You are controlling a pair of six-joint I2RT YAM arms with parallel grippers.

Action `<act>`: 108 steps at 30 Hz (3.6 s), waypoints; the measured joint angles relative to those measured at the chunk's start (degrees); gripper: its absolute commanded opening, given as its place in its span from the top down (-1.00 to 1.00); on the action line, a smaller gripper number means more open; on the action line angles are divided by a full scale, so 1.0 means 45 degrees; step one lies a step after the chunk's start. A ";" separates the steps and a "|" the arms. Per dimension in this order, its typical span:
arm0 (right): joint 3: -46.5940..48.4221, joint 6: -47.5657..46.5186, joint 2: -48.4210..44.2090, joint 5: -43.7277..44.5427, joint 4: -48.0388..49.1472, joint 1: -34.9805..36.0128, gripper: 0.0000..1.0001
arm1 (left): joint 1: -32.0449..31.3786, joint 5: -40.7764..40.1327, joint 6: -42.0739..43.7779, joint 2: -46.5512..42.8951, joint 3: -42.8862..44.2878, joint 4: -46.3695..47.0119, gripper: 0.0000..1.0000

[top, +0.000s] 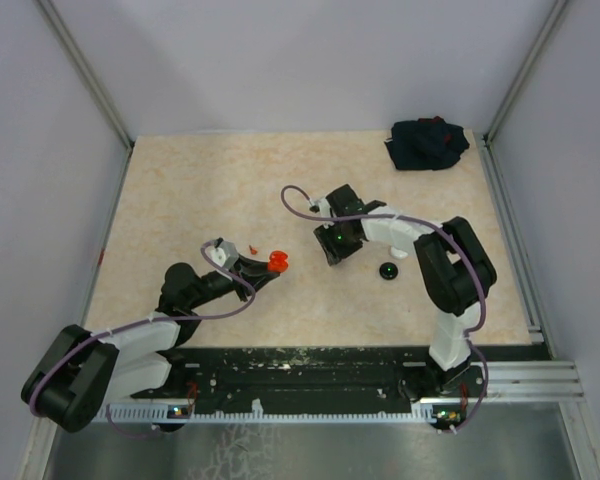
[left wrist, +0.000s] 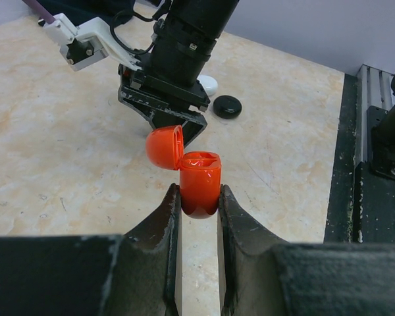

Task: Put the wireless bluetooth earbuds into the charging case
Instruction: Pick up the earbud from the center of the board, then place the earbud in the charging case.

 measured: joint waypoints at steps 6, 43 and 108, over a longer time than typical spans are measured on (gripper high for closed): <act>0.0005 0.0806 0.0000 0.0733 0.0097 0.0204 0.23 | 0.0000 0.0024 -0.0010 0.0000 0.0000 0.0000 1.00; 0.1457 0.3138 0.1049 0.2069 -0.0107 0.0656 0.55 | 0.0000 0.0029 -0.0039 0.0000 0.0000 -0.0044 1.00; -0.5022 1.0326 -0.7888 -0.5469 1.3828 0.2001 0.88 | 0.0010 0.0296 -0.2982 0.1277 0.1030 0.5916 1.00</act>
